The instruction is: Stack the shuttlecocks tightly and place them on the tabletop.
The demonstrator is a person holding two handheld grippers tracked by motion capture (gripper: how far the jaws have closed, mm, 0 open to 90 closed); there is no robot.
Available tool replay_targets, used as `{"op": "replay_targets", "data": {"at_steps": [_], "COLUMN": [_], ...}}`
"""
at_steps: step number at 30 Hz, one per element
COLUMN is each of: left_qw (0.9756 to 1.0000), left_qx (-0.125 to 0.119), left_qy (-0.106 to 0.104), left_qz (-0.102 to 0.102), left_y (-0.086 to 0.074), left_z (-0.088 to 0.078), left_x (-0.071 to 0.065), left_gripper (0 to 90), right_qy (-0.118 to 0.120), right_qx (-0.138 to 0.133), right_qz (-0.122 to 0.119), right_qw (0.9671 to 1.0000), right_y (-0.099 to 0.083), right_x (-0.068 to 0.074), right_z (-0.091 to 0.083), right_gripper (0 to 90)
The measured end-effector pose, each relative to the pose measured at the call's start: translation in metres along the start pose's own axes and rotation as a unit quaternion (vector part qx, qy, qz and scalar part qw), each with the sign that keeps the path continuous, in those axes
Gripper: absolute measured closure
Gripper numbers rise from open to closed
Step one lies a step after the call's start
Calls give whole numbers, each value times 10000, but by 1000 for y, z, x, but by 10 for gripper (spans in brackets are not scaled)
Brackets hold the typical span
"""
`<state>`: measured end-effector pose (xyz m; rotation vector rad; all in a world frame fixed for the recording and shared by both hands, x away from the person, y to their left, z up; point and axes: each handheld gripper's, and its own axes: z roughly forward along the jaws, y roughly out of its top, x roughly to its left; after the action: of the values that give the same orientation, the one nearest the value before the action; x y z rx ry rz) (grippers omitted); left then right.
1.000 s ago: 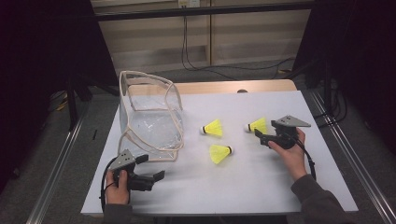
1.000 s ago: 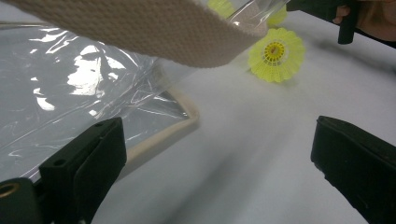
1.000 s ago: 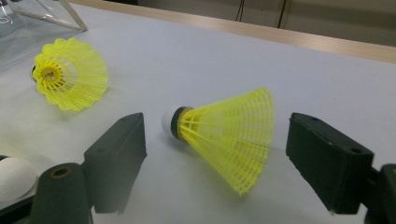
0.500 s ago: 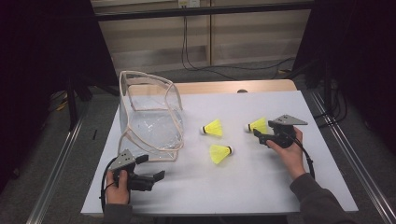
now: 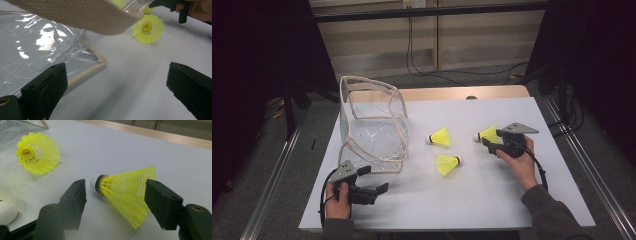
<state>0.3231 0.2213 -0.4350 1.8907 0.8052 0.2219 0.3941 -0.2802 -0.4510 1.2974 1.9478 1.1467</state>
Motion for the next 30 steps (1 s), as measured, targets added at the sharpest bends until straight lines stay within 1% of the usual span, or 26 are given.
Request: {"op": "replay_targets", "data": {"at_steps": [6, 21, 28, 30], "left_qw": [10000, 10000, 10000, 10000], "left_qx": [-2, -3, 9, 11], "left_qy": [1, 10, -2, 0], "left_qz": [-3, 10, 2, 1], "left_y": [0, 0, 0, 0], "left_z": [0, 0, 0, 0], "left_x": [0, 1, 0, 0], "left_gripper": [36, 35, 35, 35], "right_qy": [-3, -5, -36, -12], "right_qx": [17, 75, 93, 99], "right_qz": [7, -9, 47, 55], "right_qw": [10000, 10000, 9999, 9999], "right_y": [0, 1, 0, 1], "right_x": [-2, -3, -5, -6], "right_z": [1, 7, 7, 8], "right_gripper": [372, 407, 434, 435]}}
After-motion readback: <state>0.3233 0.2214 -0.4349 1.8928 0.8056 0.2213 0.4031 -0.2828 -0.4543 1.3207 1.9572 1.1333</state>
